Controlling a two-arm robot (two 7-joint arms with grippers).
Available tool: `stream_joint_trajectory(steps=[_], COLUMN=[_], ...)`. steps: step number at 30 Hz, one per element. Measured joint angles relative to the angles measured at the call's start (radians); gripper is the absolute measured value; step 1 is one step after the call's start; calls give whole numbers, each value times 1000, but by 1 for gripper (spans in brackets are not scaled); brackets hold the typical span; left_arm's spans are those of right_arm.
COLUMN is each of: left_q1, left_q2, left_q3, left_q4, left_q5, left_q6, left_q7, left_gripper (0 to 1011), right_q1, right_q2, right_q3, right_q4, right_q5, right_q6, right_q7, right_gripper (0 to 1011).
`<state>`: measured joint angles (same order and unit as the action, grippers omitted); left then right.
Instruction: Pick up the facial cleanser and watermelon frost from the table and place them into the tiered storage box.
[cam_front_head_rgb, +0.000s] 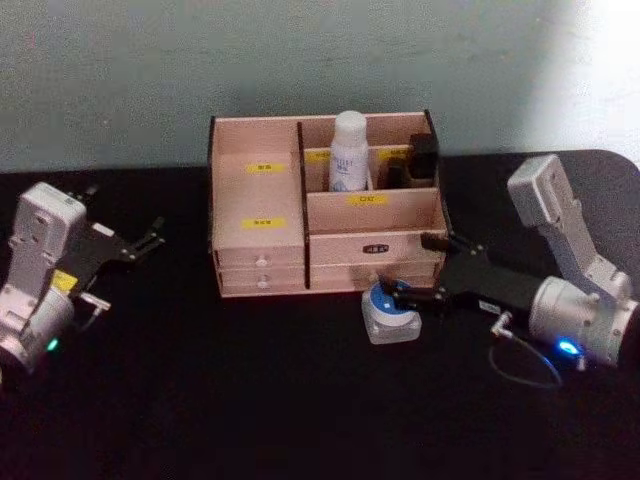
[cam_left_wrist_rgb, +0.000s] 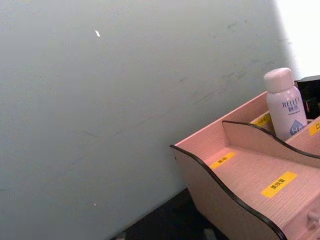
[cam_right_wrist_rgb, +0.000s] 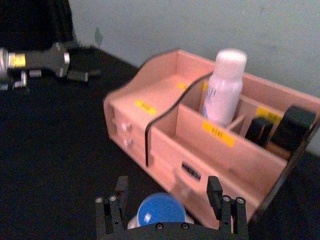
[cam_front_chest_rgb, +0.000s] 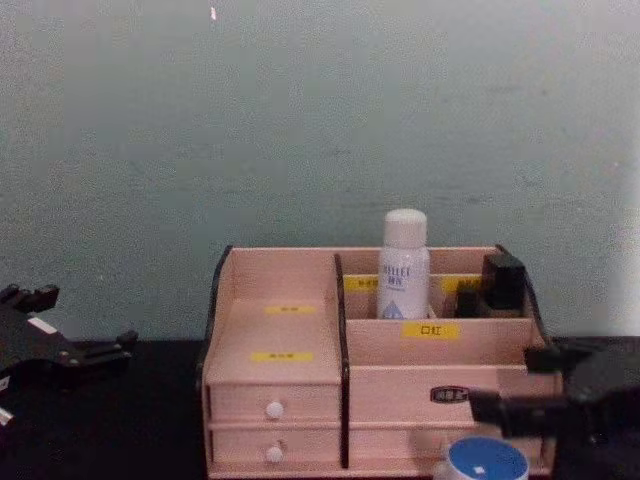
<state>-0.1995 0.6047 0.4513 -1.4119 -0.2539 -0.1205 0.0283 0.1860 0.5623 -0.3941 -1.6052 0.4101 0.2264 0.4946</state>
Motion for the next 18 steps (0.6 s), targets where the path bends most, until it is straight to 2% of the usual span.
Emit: stream_joint_trajectory(steps=[7, 18], left_q1=[0, 0], left_q2=[0, 0], left_q3=[0, 0], left_q4=[0, 0], left_q5=[0, 0], left_q6=[0, 0], left_q7=[0, 0], left_gripper=[1001, 1001], right_q1=[-41, -53], right_q2=[48, 67], right_q3=[-12, -34], right_q4=[-27, -22], right_q5=[4, 0], right_q6=[32, 54], right_q7=[-4, -8], right_gripper=[1000, 1000])
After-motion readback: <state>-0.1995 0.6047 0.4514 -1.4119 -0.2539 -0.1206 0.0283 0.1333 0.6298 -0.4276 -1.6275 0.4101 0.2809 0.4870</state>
